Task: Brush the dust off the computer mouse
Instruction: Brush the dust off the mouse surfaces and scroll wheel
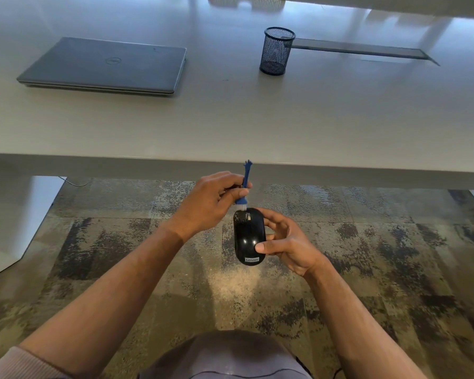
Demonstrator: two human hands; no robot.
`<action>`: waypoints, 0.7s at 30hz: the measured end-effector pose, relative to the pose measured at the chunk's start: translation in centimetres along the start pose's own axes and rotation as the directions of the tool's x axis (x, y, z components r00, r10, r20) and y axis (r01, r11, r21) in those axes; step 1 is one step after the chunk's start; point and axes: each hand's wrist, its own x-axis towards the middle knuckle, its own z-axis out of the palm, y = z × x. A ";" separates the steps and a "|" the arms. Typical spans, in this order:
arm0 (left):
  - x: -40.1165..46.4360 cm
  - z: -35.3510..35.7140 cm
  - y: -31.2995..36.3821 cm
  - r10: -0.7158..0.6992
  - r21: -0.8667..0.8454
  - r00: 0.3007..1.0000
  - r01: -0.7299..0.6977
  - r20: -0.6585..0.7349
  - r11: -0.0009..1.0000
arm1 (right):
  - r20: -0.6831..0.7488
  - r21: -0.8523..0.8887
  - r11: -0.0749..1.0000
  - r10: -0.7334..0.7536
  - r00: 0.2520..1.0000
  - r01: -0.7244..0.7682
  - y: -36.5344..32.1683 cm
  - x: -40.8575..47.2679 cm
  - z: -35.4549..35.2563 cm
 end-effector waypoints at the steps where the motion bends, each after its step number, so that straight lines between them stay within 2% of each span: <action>1: 0.1 0.1 0.3 0.005 -0.004 1.000 -0.005 0.000 1.000 | -0.001 0.000 1.000 0.002 1.000 -0.002 -0.1 0.0 0.1; 6: 0.2 0.8 0.3 0.055 0.042 0.998 -0.057 0.042 0.997 | 0.003 0.012 1.000 0.000 1.000 0.000 -0.3 0.0 0.3; 12: -0.1 0.2 -1.0 0.016 0.100 0.998 -0.021 0.058 0.995 | -0.004 0.005 1.000 0.000 1.000 0.000 -0.3 -0.4 0.1; 18: 0.1 0.2 -0.1 0.020 0.058 1.000 -0.021 0.010 0.998 | -0.008 0.010 1.000 0.015 1.000 -0.015 -0.1 0.0 0.3; 21: 0.2 0.8 0.6 0.045 0.053 0.998 -0.047 0.038 0.997 | -0.012 0.009 1.000 0.017 1.000 -0.016 0.0 0.2 0.4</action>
